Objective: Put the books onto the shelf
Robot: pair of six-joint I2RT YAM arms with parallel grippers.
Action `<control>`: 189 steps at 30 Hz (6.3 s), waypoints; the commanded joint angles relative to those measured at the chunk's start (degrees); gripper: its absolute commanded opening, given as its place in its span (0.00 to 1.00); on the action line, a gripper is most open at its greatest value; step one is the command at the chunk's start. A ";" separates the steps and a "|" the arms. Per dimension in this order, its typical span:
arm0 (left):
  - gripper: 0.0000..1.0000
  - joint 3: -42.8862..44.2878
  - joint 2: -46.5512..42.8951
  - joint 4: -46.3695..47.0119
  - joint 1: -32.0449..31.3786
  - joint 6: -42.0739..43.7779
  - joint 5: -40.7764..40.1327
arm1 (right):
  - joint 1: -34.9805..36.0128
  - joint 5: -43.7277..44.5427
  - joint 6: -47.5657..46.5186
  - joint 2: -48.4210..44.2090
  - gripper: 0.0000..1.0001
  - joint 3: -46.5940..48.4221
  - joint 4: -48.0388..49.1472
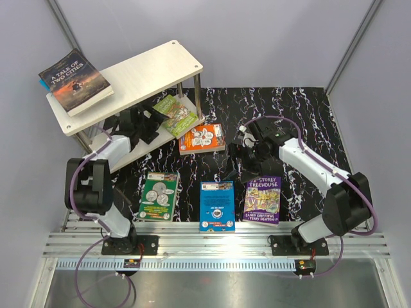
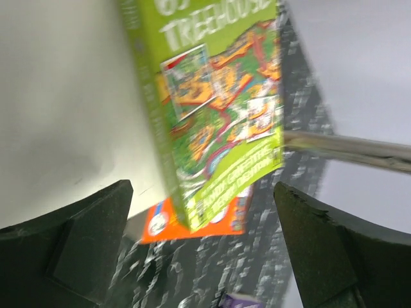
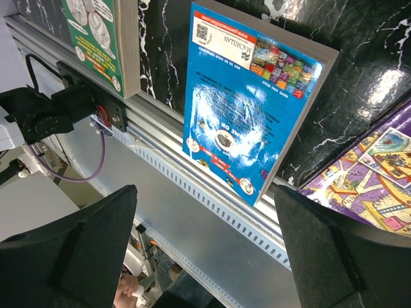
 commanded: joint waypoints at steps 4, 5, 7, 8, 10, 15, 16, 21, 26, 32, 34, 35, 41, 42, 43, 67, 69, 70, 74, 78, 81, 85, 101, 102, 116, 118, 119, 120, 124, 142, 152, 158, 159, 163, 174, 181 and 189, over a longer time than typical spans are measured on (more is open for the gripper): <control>0.99 5.20 -6.99 -22.48 0.04 11.62 -6.91 | -0.30 -3.59 1.98 -2.59 0.95 -1.83 3.61; 0.99 4.33 -9.35 -23.71 -0.40 12.07 -6.55 | -0.21 -3.68 2.42 -2.76 0.95 -2.01 3.79; 0.99 2.92 -11.82 -24.94 -1.19 13.99 -5.06 | -0.21 -3.59 2.95 -3.29 0.95 -2.53 4.05; 0.99 1.43 -14.36 -25.56 -2.50 14.44 -4.71 | -0.21 -3.68 3.56 -3.73 0.96 -3.14 4.40; 0.99 -0.77 -16.57 -25.39 -4.43 15.32 -2.08 | -0.21 -4.47 4.18 -3.65 0.97 -4.20 5.02; 0.99 -6.31 -21.40 -29.43 -18.92 15.15 -6.88 | -0.21 -2.81 5.23 -0.92 0.96 -7.89 5.28; 0.99 -7.45 -23.15 -29.43 -20.86 13.23 -7.68 | -0.21 -2.45 5.32 -0.57 0.96 -8.50 5.55; 0.99 -16.59 -29.49 -31.44 -28.00 7.77 -12.51 | -0.21 -1.84 6.99 1.01 0.96 -13.51 8.01; 0.99 -17.31 -32.93 -36.37 -32.99 10.75 -14.02 | -0.21 -1.39 7.95 3.20 0.95 -20.09 13.52; 0.99 -19.41 -28.45 -26.54 -41.69 8.91 -8.92 | 0.58 -2.80 8.40 7.51 0.94 -24.42 20.74; 0.99 -19.50 -24.33 -23.56 -43.81 6.64 -9.19 | 1.02 -3.06 8.66 8.30 0.94 -24.68 21.89; 0.99 -19.59 -22.66 -22.24 -45.39 5.84 -8.84 | 1.37 -3.06 9.27 9.00 0.94 -24.60 22.94; 0.99 -12.04 -3.59 -21.95 -52.59 3.63 -7.08 | 7.07 -1.40 10.77 12.61 0.93 -21.53 24.01; 0.99 -10.81 -2.09 -22.39 -53.39 3.55 -7.08 | 7.78 -1.13 10.68 12.79 0.92 -21.17 23.83; 0.99 -9.49 0.45 -21.96 -54.01 3.11 -6.64 | 8.13 -0.87 10.60 12.88 0.92 -20.99 23.74; 0.53 -28.19 -8.33 46.74 -54.01 -17.27 11.02 | 8.23 -0.52 6.73 11.57 0.00 -21.79 23.40; 0.46 -28.20 -6.65 49.14 -54.01 -18.86 13.13 | 8.31 -0.16 6.64 9.99 0.00 -21.17 22.87; 0.46 -28.03 -6.21 48.27 -54.01 -18.78 13.57 | 8.31 0.10 6.81 9.02 0.01 -20.65 21.91; 0.54 -23.74 -9.79 25.55 -54.01 -11.50 9.73 | 8.23 7.10 4.89 5.94 0.89 -17.05 15.58; 0.49 -22.31 -12.88 15.40 -54.01 -7.09 6.90 | 7.79 9.33 3.92 4.18 1.00 -18.35 14.77; 0.25 -20.91 -12.63 11.73 -54.01 -6.31 6.63 | 7.70 7.40 4.35 5.58 1.00 -19.93 16.53; 0.00 -19.85 -13.15 6.96 -54.01 -4.81 5.58 | 7.44 7.39 3.83 6.12 0.99 -19.50 16.01; 0.00 -13.88 -30.19 -12.12 -44.35 0.47 0.21 | -4.17 1.87 6.99 -16.74 1.00 -13.61 7.56; 0.00 -13.44 -30.81 -11.68 -43.48 0.12 0.65 | -4.69 0.55 8.12 -16.83 1.00 -14.04 8.70; 0.00 -18.18 -33.46 18.34 -40.39 -19.29 8.92 | -7.33 -20.82 30.71 -17.27 1.00 -18.97 43.06; 0.00 -18.27 -32.40 21.01 -40.39 -20.62 9.79 | -7.33 -20.99 31.95 -17.09 1.00 -17.74 44.66; 0.00 -17.83 -31.62 22.32 -40.39 -21.41 10.58 | -7.33 -20.91 31.95 -17.01 1.00 -17.30 44.40; 0.00 -17.66 -31.26 22.77 -40.48 -21.59 10.68 | -7.33 -20.82 31.95 -17.00 1.00 -16.43 44.14; 0.00 -15.64 -30.03 21.47 -40.39 -20.81 11.64 | -7.33 -20.47 32.30 -18.23 0.81 -15.46 43.08; 0.99 -8.68 -39.60 -23.62 -38.63 -4.72 -5.76 | -7.33 -16.77 23.08 -16.04 0.00 -3.33 24.01; 0.70 -21.87 -48.04 -15.02 -39.51 -10.52 -4.09 | -6.89 -19.41 27.64 -9.71 0.00 -0.86 30.59; 0.58 -23.63 -47.87 -7.48 -40.57 -11.04 -2.86 | -6.89 -20.03 29.40 -8.57 0.00 -3.41 33.84; 0.59 -24.15 -47.35 -5.63 -40.65 -11.39 -2.34 | -6.89 -20.29 29.75 -8.48 0.00 -3.85 34.46; 0.52 -23.72 -43.83 -2.36 -41.88 -11.14 -0.05 | -6.89 -20.64 30.81 -8.13 0.00 -4.99 36.31; 0.00 -25.38 -41.10 3.96 -44.35 -12.36 -0.31 | -6.89 -20.47 31.43 -7.16 0.00 -5.96 37.28; 0.00 -24.34 -45.40 -10.24 -43.30 -9.56 -8.91 | -7.33 -8.61 23.18 -6.81 0.91 1.23 11.30; 0.00 -22.67 -50.50 -15.36 -33.37 -4.37 -11.12 | -7.95 -3.60 18.25 -7.43 0.93 18.28 -7.27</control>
